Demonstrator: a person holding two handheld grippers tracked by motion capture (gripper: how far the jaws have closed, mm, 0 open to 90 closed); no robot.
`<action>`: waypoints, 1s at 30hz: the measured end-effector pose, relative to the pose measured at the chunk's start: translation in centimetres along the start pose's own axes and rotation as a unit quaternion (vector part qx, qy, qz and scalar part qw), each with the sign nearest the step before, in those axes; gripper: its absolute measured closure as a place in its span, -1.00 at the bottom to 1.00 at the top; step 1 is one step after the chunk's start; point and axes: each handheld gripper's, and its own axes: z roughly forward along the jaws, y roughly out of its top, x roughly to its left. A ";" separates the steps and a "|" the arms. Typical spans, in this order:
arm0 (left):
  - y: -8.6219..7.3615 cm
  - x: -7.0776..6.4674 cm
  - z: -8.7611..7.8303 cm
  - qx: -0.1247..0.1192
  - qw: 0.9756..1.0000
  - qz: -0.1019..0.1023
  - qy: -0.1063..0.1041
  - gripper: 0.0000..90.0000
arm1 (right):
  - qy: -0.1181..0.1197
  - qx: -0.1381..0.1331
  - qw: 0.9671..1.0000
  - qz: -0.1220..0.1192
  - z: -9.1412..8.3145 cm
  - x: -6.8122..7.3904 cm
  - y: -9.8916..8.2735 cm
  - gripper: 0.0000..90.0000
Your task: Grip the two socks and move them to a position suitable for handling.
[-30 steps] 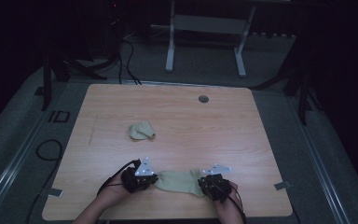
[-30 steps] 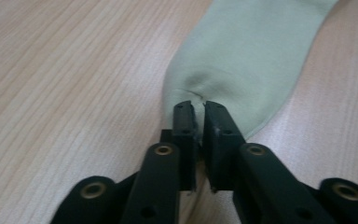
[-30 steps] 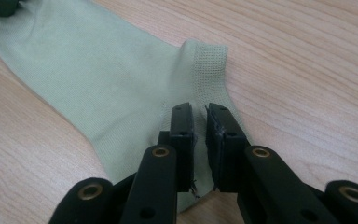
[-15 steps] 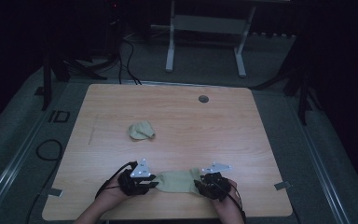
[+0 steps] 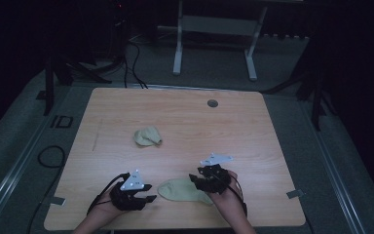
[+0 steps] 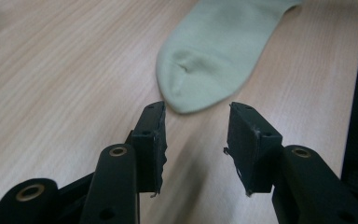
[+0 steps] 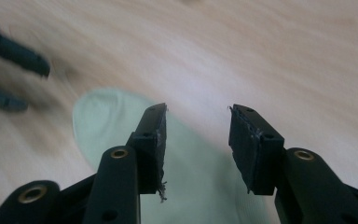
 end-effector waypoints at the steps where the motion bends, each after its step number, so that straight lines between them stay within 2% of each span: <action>1: -0.3 -0.1 -0.1 -0.001 1.000 -0.004 0.001 0.26 | 0.003 -0.001 1.000 -0.004 0.4 0.1 0.6 0.24; 3: -0.9 0.0 -0.3 0.001 1.000 -0.008 0.003 0.26 | 0.008 0.002 1.000 -0.011 1.2 0.3 1.7 0.24; 9: -2.6 0.6 -1.3 -0.001 0.999 -0.041 0.013 0.26 | 0.023 0.008 0.999 -0.023 4.0 1.1 5.0 0.24; 15: -3.0 1.1 -1.5 -0.023 0.998 -0.059 0.015 0.26 | 0.030 0.014 0.999 -0.040 6.8 2.0 8.8 0.29; 20: -3.0 1.3 -1.2 -0.020 0.998 -0.059 0.017 0.26 | 0.024 0.027 0.998 -0.055 9.2 2.6 11.7 0.29; 24: -3.0 1.4 -1.1 -0.021 0.998 -0.059 0.019 0.26 | 0.025 0.040 0.998 -0.043 11.3 2.4 13.6 0.25; 30: -2.8 1.4 -1.0 -0.025 0.998 -0.054 0.018 0.26 | 0.011 0.061 0.997 -0.039 14.7 2.5 15.6 0.16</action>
